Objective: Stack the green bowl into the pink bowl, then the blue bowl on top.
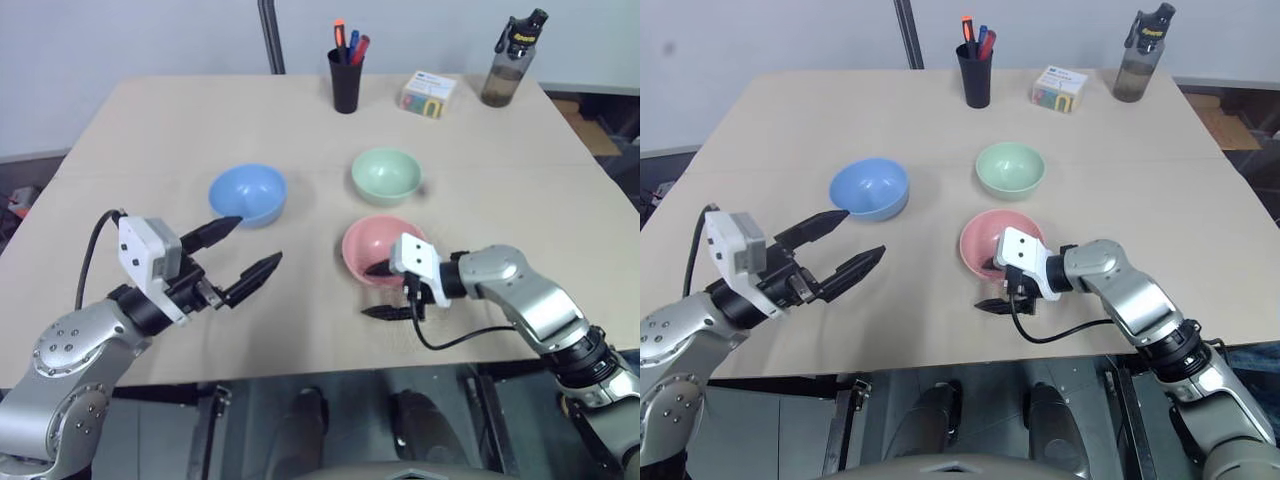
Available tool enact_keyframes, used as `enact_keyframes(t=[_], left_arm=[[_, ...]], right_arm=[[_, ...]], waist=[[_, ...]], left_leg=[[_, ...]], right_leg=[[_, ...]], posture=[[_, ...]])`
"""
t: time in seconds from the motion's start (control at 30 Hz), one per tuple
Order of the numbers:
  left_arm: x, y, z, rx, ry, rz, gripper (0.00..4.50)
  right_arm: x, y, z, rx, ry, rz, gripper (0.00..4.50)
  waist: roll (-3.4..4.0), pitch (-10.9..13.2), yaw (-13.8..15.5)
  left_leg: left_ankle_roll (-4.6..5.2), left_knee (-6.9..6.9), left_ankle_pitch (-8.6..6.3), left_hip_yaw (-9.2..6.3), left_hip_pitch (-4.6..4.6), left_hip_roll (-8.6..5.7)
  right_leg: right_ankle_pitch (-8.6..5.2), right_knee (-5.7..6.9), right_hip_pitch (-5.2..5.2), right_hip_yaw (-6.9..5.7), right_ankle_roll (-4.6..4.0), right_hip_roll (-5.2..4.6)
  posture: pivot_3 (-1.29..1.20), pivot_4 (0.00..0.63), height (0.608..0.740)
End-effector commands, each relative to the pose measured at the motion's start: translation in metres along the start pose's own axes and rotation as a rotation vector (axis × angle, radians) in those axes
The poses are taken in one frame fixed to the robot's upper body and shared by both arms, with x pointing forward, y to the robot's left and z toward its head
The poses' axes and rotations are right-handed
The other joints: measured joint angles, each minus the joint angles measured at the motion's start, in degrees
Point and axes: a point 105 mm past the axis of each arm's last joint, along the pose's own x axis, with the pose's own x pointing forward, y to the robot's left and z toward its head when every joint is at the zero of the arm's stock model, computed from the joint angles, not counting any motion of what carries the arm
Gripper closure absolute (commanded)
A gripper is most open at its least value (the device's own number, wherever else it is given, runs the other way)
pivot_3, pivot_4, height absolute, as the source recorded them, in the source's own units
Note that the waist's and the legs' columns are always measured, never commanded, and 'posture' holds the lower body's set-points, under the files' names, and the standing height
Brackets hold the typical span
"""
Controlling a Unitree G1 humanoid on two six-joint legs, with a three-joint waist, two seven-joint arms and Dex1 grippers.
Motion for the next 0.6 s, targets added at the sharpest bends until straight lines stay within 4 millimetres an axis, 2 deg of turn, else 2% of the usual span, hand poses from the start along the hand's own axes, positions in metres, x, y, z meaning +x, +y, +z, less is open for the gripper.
enact_keyframes(t=[0.03,0.1,0.17,0.23,0.33,0.47,0.6], left_arm=[[-0.002,-0.010,0.016,0.026,-0.039,-0.046,0.00],[-0.002,-0.011,0.017,0.004,-0.047,-0.062,0.00],[-0.003,-0.012,0.018,-0.007,-0.054,-0.069,0.00],[-0.002,-0.011,0.018,-0.006,-0.054,-0.066,0.00],[-0.001,-0.012,0.018,-0.002,-0.054,-0.061,0.00],[-0.004,-0.011,0.019,0.004,-0.055,-0.043,0.00],[-0.008,-0.013,0.018,0.006,-0.051,-0.022,0.00]], right_arm=[[-0.033,-0.021,0.053,-0.105,-0.146,-0.035,0.05],[-0.044,-0.037,0.064,-0.162,-0.163,-0.081,0.05],[-0.050,-0.062,0.064,-0.242,-0.129,-0.173,0.05],[-0.053,-0.097,0.048,-0.392,0.015,-0.281,0.05],[-0.051,-0.127,0.026,-0.540,0.170,-0.304,0.05],[-0.035,-0.145,0.017,-0.626,0.239,-0.298,0.05],[-0.019,-0.151,0.016,-0.680,0.271,-0.283,0.05]], waist=[[0.01,0.0,-0.1],[0.00,0.0,-0.1],[-0.02,0.0,-0.1],[-0.01,0.0,-0.2],[-0.01,0.0,-0.2],[0.03,0.1,-0.5],[0.03,0.1,-1.5]], left_leg=[[0.00,0.00,0.00,0.00,0.00,0.00],[0.00,0.01,0.00,0.00,0.02,0.00],[0.00,0.00,0.00,0.00,0.03,0.01],[0.00,0.00,0.00,0.01,0.01,0.01],[0.00,0.01,0.00,0.07,0.02,-0.01],[-0.01,-0.13,0.00,0.09,-0.02,-0.01],[-0.01,-0.29,0.01,0.06,0.01,-0.01]], right_leg=[[0.00,0.00,0.00,0.00,0.01,0.00],[-0.01,0.00,0.01,0.00,0.01,0.00],[-0.01,-0.01,0.01,-0.01,0.01,0.01],[-0.01,-0.04,0.01,-0.01,0.00,0.01],[0.03,-0.06,0.01,0.01,-0.05,-0.01],[0.13,-0.10,-0.05,0.03,-0.20,0.00],[0.20,-0.09,-0.09,0.06,-0.11,0.02]], posture=[[0.00,0.150,0.740],[0.00,0.150,0.740],[0.00,0.150,0.740],[0.00,0.150,0.740],[0.00,0.150,0.740],[0.00,0.150,0.740],[0.00,0.150,0.740]])
